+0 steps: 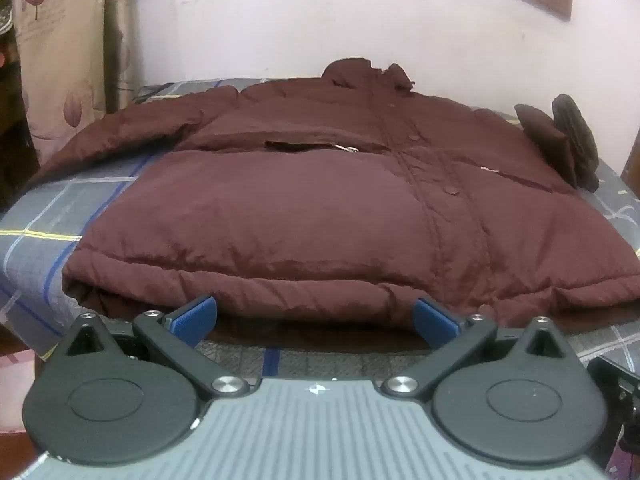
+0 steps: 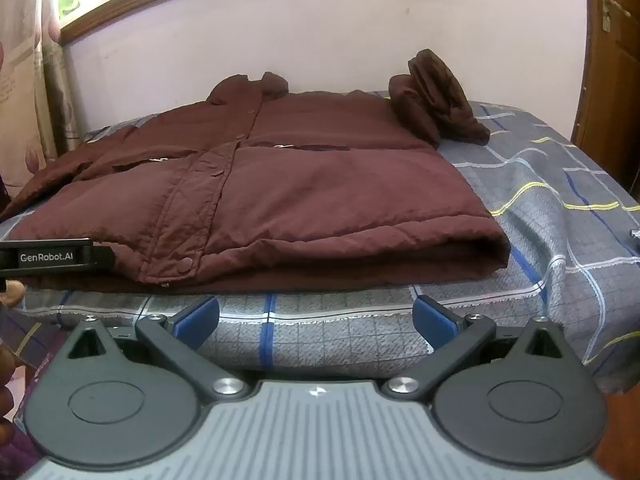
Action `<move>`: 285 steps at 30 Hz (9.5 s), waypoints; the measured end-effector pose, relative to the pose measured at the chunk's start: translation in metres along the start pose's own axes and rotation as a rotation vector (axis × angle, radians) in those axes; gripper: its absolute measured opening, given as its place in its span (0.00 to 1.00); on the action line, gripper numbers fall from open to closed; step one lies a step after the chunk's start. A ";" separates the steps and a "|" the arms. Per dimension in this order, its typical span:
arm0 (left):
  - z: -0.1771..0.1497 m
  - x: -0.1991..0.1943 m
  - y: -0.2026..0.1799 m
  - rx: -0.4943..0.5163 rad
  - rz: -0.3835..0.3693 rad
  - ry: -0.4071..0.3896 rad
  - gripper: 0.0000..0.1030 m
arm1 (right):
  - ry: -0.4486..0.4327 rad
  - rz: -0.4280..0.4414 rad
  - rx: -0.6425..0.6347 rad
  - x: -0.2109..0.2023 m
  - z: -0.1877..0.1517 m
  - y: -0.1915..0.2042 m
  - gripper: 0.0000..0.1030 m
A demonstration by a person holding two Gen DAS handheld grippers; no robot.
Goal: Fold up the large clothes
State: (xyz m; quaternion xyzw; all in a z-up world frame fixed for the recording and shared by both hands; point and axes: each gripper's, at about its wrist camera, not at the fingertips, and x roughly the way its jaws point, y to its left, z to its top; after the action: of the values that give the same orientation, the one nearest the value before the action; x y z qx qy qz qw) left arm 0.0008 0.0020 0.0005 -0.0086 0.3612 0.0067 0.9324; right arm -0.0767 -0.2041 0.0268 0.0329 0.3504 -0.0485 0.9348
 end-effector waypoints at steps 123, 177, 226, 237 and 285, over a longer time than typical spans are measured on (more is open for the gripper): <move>0.091 0.022 0.059 -0.145 0.031 -0.107 1.00 | -0.307 0.547 0.172 0.124 0.320 0.011 0.14; 0.151 0.141 0.395 -0.925 0.080 -0.249 0.15 | -0.221 0.419 -0.273 0.184 0.119 0.180 0.84; 0.118 0.035 0.142 -0.457 -0.300 -0.358 1.00 | -0.316 -0.055 -0.361 0.150 0.236 0.099 0.10; 0.138 0.042 0.096 -0.300 -0.323 -0.358 1.00 | -0.116 0.260 0.377 0.148 0.152 -0.103 0.53; 0.253 0.249 0.039 -0.132 -0.142 -0.230 0.68 | -0.007 0.105 -0.225 0.287 0.241 0.002 0.00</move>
State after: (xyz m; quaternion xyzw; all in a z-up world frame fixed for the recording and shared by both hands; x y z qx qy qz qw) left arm 0.3545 0.0482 0.0196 -0.0948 0.2492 -0.0345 0.9632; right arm 0.2956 -0.2444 0.0191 -0.0540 0.3483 0.0399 0.9350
